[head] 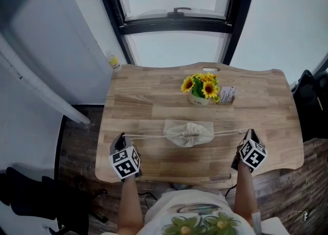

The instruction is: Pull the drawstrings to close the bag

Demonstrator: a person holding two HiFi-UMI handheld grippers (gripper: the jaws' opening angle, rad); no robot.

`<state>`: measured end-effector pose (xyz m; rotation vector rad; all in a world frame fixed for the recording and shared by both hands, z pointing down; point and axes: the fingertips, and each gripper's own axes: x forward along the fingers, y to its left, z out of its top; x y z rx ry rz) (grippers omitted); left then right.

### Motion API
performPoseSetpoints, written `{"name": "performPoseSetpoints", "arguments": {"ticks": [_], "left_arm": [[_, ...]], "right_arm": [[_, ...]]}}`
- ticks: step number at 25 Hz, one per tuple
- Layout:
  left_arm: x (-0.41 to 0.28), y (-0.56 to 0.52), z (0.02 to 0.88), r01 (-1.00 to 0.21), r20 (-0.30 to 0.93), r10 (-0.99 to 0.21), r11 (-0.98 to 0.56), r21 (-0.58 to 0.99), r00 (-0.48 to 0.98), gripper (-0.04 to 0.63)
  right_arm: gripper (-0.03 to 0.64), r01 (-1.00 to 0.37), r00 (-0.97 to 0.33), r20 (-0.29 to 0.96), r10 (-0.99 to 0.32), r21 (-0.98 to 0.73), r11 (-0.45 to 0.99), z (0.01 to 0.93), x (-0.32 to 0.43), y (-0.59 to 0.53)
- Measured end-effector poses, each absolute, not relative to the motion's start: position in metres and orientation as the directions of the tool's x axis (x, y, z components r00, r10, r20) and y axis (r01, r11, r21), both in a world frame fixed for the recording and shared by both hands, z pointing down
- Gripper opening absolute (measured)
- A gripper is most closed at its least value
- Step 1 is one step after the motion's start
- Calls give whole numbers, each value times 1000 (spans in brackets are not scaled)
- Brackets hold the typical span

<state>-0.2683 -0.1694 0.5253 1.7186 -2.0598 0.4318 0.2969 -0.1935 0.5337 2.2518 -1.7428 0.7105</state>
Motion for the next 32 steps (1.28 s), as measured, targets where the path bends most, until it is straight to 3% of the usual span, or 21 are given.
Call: {"name": "performPoseSetpoints", "arguments": {"ticks": [7,20,32], "left_arm": [[-272,-173,509,-981,463,-875,185,50,-141,17],[-268,-190,486,-987,408,-904,157,43,-126,20],[-269,-189,493,-985,413,-902,164,57,-126,20]], "right_arm": [[11,-923,177,427,-887,-241,-300,513,301,-206],[11,-947,182,342,-922,-191,-258,485,299,-210],[9,-950,180,348,-920,-179,-254,488,297,-209]]}}
